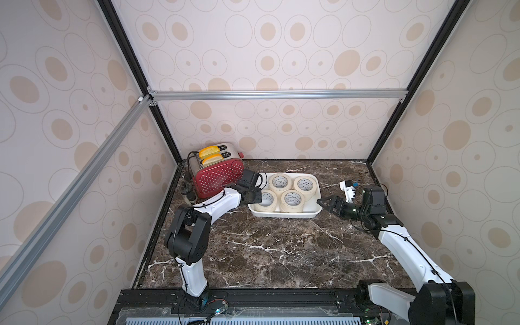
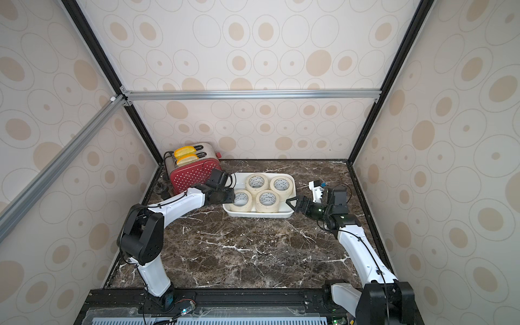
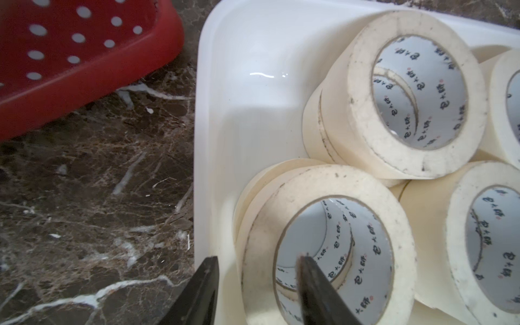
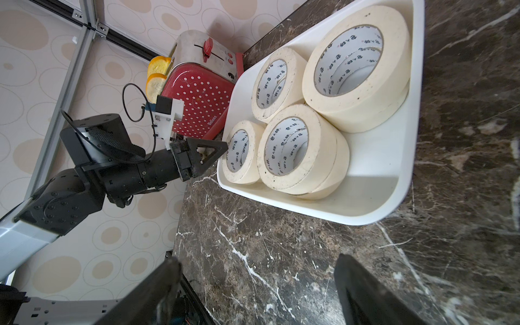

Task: Take out the art tape in the storage box
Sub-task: Pick up the art tape from the storage box.

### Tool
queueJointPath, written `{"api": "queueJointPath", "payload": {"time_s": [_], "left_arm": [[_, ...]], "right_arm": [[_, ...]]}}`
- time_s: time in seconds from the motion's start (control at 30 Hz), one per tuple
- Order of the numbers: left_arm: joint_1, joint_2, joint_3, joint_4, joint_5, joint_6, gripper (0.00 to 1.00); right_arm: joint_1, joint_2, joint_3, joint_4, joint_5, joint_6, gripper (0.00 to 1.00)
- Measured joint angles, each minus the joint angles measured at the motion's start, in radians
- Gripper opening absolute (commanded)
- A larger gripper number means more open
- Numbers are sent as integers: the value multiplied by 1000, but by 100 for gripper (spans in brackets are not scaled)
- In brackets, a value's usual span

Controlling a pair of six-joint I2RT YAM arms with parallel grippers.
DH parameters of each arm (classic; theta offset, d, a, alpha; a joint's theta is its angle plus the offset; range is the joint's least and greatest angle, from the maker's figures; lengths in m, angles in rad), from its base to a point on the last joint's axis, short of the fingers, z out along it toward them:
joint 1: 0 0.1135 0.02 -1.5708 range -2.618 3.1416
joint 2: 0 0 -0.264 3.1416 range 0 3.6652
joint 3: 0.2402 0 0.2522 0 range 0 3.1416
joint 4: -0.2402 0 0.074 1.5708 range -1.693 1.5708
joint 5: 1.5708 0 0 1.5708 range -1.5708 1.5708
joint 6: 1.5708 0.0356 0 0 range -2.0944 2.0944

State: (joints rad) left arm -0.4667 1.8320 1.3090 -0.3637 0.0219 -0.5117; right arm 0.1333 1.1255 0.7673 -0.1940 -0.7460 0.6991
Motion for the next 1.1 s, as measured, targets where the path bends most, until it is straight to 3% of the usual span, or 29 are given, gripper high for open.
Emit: {"api": "queueJointPath", "payload": {"time_s": [0.17, 0.3, 0.73, 1.1], "left_arm": [[-20, 47, 14, -13, -8, 11, 47], [-31, 53, 24, -38, -32, 24, 36], [-32, 44, 21, -35, -55, 26, 18], [-31, -111, -48, -31, -77, 1, 9]], "right_arm": [[0, 1, 0, 0, 3, 0, 89], [0, 3, 0, 0, 5, 0, 89], [0, 19, -2, -3, 17, -3, 89], [0, 23, -2, -54, 37, -57, 89]]}}
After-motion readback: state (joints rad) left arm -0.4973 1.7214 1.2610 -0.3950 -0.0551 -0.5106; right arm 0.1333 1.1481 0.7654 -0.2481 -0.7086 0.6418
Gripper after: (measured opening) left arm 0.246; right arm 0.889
